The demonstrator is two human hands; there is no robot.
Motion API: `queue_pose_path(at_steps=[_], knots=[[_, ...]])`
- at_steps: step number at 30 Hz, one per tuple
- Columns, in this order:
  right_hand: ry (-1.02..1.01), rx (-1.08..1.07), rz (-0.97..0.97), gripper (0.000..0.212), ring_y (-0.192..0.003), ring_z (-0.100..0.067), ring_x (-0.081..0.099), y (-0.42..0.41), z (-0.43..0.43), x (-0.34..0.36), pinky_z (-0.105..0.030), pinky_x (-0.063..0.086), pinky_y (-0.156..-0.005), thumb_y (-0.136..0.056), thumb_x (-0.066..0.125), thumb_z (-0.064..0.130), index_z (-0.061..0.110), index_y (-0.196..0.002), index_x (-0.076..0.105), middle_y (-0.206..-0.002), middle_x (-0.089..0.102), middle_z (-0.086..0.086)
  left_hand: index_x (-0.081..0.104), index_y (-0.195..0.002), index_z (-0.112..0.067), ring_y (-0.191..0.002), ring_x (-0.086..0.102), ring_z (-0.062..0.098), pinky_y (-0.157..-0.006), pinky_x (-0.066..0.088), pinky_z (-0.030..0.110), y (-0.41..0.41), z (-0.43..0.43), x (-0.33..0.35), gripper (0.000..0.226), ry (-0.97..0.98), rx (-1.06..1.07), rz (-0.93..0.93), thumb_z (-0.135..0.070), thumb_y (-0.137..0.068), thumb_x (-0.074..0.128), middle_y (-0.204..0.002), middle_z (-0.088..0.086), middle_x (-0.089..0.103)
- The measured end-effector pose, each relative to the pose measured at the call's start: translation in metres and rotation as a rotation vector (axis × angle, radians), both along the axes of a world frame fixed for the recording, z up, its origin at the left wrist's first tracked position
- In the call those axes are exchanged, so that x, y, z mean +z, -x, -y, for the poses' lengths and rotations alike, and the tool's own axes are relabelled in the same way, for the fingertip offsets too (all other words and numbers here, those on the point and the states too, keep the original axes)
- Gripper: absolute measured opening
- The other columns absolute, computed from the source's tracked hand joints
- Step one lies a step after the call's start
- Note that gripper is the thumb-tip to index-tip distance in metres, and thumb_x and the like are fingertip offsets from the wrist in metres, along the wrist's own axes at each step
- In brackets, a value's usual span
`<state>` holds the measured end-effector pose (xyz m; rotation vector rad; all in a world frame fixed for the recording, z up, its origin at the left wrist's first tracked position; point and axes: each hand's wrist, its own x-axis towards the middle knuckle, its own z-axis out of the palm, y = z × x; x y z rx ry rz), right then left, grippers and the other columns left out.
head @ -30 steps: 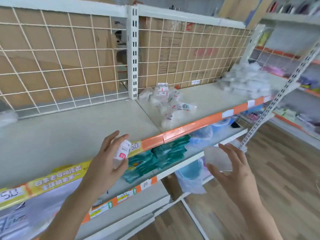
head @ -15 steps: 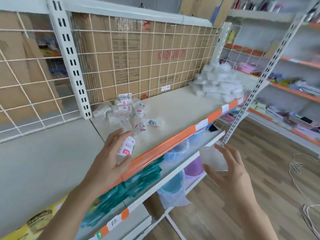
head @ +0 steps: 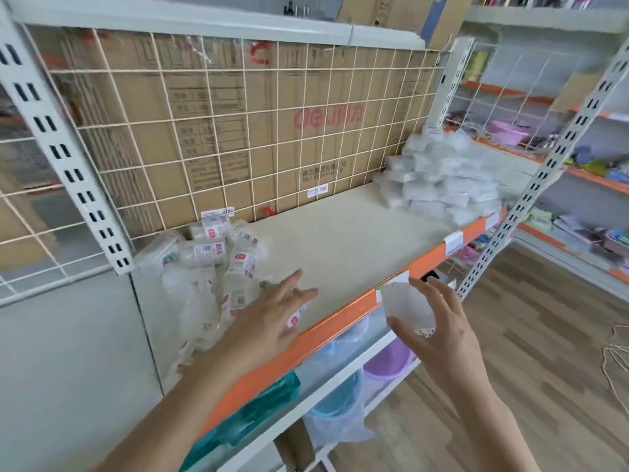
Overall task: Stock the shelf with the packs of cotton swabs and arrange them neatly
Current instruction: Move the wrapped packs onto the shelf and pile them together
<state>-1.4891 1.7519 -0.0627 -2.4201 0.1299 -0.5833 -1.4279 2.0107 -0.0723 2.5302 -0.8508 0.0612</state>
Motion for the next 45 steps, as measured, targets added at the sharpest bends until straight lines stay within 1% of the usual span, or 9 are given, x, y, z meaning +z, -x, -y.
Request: queue_pose_path(at_steps=[3,5,8,12,15,20,24,28,45], knots=[[0.006,0.061,-0.016,0.061,-0.120,-0.018,0.048,-0.017,0.018,-0.001,-0.029,0.038,-0.076,-0.073,0.077,0.033,0.031,-0.129,0.052,-0.140,0.042,0.003,0.020,-0.147,-0.037,-0.142,0.008,0.005,-0.109,0.026,0.023,-0.009,0.012,-0.009,0.059,-0.126,0.062,0.013,-0.019,-0.098,0.046,-0.156,-0.014,-0.007],[0.006,0.099,-0.026,0.061,-0.120,-0.016,0.048,-0.026,0.030,-0.001,-0.029,0.039,-0.074,-0.073,0.076,0.035,0.031,-0.129,0.051,-0.142,0.041,0.005,0.027,-0.147,-0.029,-0.142,0.003,0.008,-0.115,0.016,0.031,-0.015,0.017,-0.016,0.056,-0.163,0.111,0.112,-0.017,-0.097,0.048,-0.157,-0.007,0.008],[0.006,0.141,-0.029,0.061,-0.121,-0.013,0.045,-0.036,0.051,-0.003,-0.029,0.040,-0.071,-0.073,0.077,0.034,0.030,-0.129,0.052,-0.142,0.040,0.005,0.053,-0.133,-0.019,-0.133,0.041,0.024,-0.106,0.033,0.045,-0.021,0.023,-0.019,0.058,-0.249,0.208,0.251,-0.013,-0.079,0.073,-0.142,0.005,0.047],[0.015,0.177,-0.046,0.062,-0.119,-0.018,0.050,-0.040,0.076,-0.011,-0.037,0.051,-0.072,-0.073,0.077,0.035,0.030,-0.129,0.052,-0.142,0.040,0.004,0.060,-0.125,-0.014,-0.119,0.056,0.033,-0.097,0.032,0.045,-0.013,0.032,-0.021,0.061,-0.276,0.311,0.263,-0.015,-0.068,0.083,-0.132,0.012,0.056],[0.006,0.197,-0.041,0.062,-0.114,-0.020,0.053,-0.036,0.096,-0.014,-0.033,0.047,-0.071,-0.073,0.077,0.036,0.030,-0.129,0.052,-0.139,0.042,0.004,0.059,-0.126,-0.015,-0.121,0.053,0.033,-0.098,0.036,0.047,-0.006,0.046,-0.019,0.053,-0.230,0.360,0.311,-0.017,-0.076,0.076,-0.134,0.011,0.054],[-0.012,0.133,-0.018,0.068,-0.113,-0.008,0.046,-0.026,0.133,-0.011,-0.018,0.037,-0.062,-0.067,0.061,0.061,0.032,-0.128,0.052,-0.136,0.041,0.010,0.058,-0.126,-0.019,-0.124,0.048,0.026,-0.094,0.044,0.048,-0.002,0.084,-0.007,0.051,-0.131,0.329,0.293,-0.035,-0.084,0.035,-0.135,0.006,0.053],[-0.028,0.042,-0.052,0.060,-0.112,-0.012,0.051,-0.022,0.157,-0.011,-0.017,0.036,-0.061,-0.074,0.075,0.037,0.033,-0.128,0.050,-0.137,0.040,0.011,0.059,-0.125,-0.018,-0.121,0.050,0.023,-0.095,0.043,0.043,-0.013,0.107,-0.002,0.052,-0.061,0.304,0.290,-0.036,-0.082,0.036,-0.134,0.005,0.054],[-0.003,-0.045,-0.042,0.061,-0.118,-0.013,0.047,-0.024,0.177,-0.009,-0.028,0.040,-0.069,-0.072,0.076,0.038,0.032,-0.128,0.052,-0.138,0.040,0.010,0.059,-0.125,-0.017,-0.119,0.053,0.026,-0.094,0.044,0.044,-0.040,0.127,0.000,0.052,-0.047,0.252,0.287,-0.037,-0.083,0.035,-0.132,0.007,0.055],[0.024,-0.215,-0.025,0.060,-0.122,-0.015,0.044,-0.111,0.216,0.007,-0.029,0.037,-0.074,-0.074,0.076,0.038,0.032,-0.128,0.051,-0.140,0.039,0.006,0.056,-0.128,-0.016,-0.120,0.054,0.027,-0.096,0.044,0.043,-0.177,0.185,-0.005,0.055,0.033,0.078,0.228,-0.044,-0.086,0.034,-0.133,0.007,0.055]])
